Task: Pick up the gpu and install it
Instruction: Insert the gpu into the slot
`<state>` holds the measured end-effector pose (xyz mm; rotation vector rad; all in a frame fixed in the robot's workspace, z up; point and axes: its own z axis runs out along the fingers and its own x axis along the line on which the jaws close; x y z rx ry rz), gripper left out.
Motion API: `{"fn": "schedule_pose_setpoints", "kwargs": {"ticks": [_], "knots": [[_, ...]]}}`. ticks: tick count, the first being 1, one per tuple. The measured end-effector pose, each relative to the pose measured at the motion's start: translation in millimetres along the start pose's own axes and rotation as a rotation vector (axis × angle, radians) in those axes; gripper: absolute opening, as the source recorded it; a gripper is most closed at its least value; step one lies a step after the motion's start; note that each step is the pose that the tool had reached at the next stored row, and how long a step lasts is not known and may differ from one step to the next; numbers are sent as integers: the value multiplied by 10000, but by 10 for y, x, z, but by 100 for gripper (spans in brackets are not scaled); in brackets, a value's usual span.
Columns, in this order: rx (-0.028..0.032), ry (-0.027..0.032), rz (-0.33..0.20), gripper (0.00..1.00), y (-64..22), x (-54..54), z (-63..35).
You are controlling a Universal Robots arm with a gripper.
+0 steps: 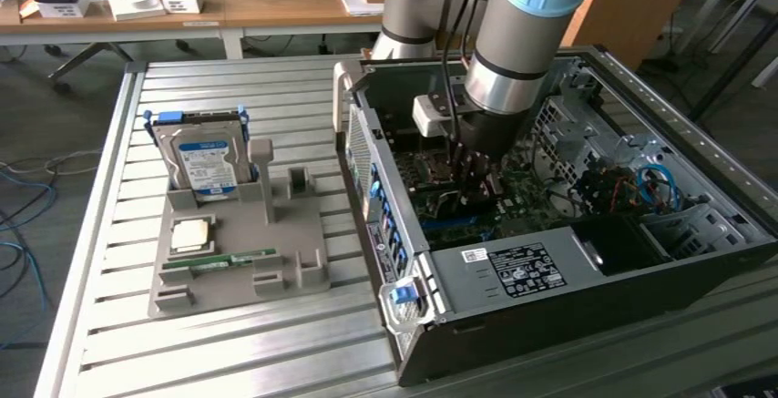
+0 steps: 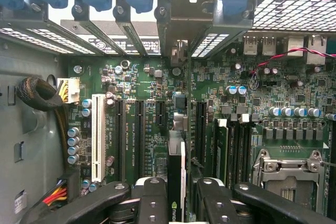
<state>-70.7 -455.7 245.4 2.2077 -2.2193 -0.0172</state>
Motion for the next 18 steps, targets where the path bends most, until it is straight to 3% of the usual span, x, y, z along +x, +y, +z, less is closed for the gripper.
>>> {"fn": "schedule_pose_setpoints", "kwargs": {"ticks": [18], "knots": [[-1, 2, 0, 27, 2, 0, 19]]}}
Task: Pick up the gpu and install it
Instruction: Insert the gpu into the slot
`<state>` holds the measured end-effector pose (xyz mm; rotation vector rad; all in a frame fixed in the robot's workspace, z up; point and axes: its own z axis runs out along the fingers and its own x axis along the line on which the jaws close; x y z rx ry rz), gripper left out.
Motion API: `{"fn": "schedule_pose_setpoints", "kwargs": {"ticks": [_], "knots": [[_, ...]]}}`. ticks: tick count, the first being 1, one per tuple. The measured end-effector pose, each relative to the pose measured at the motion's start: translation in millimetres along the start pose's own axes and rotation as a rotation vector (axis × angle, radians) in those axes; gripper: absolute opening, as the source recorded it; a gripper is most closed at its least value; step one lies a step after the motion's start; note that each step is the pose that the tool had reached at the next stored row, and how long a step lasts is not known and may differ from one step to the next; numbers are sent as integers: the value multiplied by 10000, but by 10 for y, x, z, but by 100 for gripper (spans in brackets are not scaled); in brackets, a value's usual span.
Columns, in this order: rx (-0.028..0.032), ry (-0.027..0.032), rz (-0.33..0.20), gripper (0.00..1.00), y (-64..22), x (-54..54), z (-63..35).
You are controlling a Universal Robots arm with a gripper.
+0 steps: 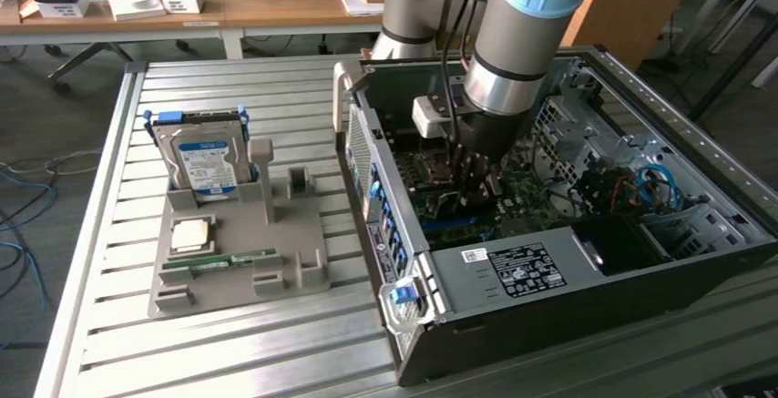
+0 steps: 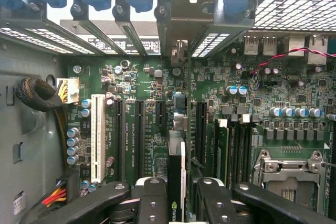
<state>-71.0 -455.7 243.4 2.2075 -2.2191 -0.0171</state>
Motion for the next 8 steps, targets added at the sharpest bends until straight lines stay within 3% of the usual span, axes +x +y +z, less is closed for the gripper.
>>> {"fn": "schedule_pose_setpoints", "kwargs": {"ticks": [8], "knots": [[1, -2, 0, 27, 0, 0, 1]]}}
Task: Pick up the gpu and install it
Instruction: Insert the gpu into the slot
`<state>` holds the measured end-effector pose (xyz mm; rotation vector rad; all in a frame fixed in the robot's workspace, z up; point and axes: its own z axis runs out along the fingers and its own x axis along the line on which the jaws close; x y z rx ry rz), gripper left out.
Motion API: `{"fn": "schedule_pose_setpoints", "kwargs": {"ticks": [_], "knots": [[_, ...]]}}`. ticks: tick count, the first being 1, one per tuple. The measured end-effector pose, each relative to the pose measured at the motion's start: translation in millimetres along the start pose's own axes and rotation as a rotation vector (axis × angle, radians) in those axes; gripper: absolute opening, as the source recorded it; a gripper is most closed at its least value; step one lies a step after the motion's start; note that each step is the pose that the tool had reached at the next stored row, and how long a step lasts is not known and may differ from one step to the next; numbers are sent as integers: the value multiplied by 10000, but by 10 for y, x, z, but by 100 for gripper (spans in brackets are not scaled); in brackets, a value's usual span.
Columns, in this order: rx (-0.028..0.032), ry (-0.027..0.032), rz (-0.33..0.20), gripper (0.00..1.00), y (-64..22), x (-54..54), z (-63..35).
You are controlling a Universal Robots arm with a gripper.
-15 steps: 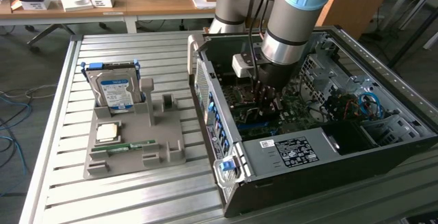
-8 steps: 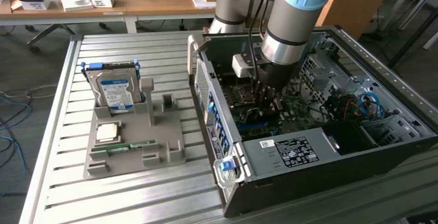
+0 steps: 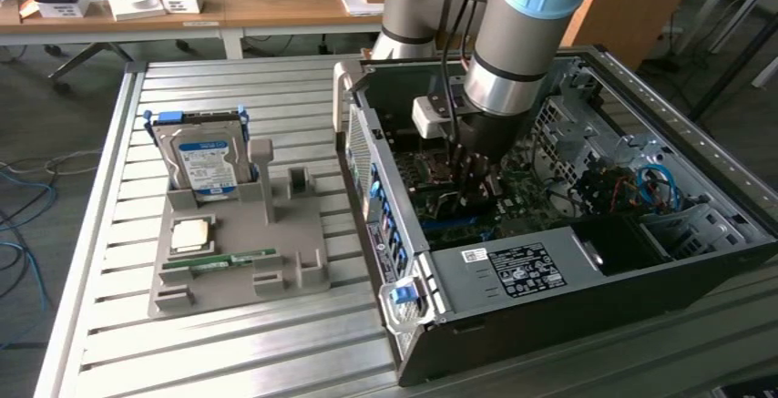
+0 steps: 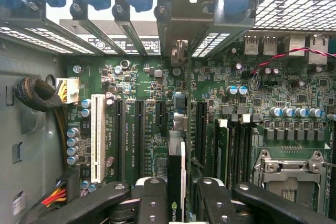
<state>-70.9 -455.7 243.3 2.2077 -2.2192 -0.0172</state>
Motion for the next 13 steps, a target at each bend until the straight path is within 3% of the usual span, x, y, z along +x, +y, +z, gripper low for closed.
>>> {"fn": "schedule_pose_setpoints", "kwargs": {"ticks": [4, 5, 9, 13], "knots": [[1, -2, 3, 28, 1, 0, 1], [1, -1, 1, 34, 1, 0, 0], [-1, 2, 1, 34, 0, 0, -6], [1, -1, 1, 34, 2, 0, -93]]}}
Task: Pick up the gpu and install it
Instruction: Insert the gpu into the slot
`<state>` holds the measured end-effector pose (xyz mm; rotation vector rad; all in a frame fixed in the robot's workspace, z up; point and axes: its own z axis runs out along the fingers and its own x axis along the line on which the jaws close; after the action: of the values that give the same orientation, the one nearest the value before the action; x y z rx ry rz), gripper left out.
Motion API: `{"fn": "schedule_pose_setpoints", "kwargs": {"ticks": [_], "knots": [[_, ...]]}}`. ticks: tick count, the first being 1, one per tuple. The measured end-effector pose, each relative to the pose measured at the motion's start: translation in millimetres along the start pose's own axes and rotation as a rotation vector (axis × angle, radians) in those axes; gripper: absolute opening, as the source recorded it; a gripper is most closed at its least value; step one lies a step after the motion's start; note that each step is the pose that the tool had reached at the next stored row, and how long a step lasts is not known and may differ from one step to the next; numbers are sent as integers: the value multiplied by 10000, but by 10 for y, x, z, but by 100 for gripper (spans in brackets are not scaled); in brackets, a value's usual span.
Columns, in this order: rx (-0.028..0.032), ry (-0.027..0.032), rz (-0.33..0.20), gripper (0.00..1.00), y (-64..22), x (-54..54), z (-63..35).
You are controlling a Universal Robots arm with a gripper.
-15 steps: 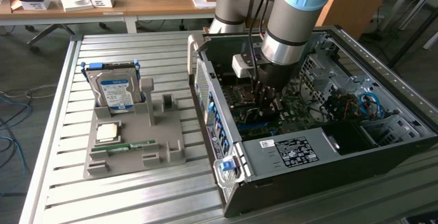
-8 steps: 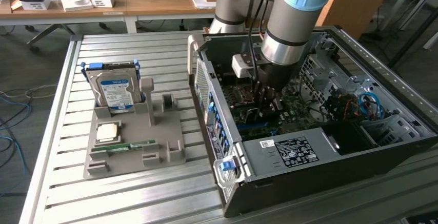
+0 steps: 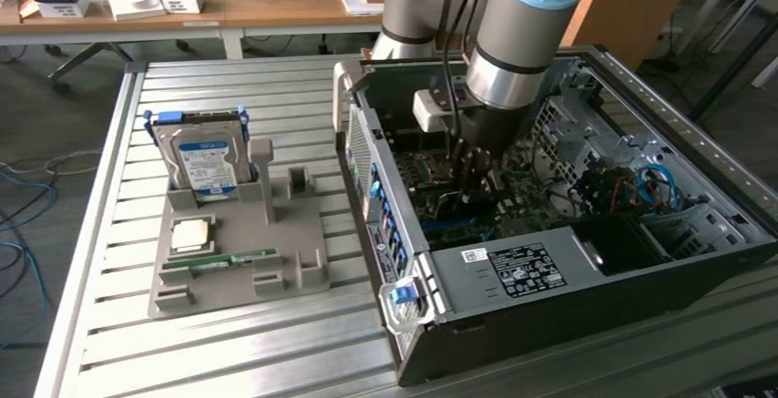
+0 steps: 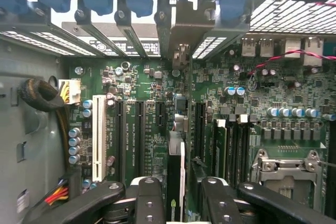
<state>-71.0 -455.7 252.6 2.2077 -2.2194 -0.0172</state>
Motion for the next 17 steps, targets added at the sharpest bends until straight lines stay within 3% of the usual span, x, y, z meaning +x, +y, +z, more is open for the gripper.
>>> {"fn": "schedule_pose_setpoints", "kwargs": {"ticks": [7, 17], "knots": [[1, 0, 0, 34, 4, 0, -228], [14, 0, -1, 34, 10, 0, -653]]}}
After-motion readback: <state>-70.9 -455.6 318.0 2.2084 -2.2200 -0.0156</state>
